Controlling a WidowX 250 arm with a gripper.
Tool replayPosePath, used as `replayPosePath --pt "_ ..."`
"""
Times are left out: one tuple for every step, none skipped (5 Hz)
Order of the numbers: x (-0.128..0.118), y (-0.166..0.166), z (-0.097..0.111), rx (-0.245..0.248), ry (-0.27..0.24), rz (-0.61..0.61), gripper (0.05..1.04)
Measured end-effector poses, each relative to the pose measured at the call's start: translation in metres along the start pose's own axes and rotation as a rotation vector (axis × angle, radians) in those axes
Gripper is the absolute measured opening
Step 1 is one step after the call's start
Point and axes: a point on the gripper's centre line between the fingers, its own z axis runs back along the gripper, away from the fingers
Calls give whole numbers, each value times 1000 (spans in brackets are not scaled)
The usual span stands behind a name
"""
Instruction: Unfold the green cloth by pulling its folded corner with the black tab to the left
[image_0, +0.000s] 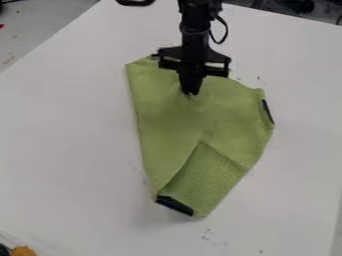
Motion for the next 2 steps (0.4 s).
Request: replayPosePath --pt "-11 40 18 6 -47 86 58" --pt "-36 88 22 -7 -84 164 58"
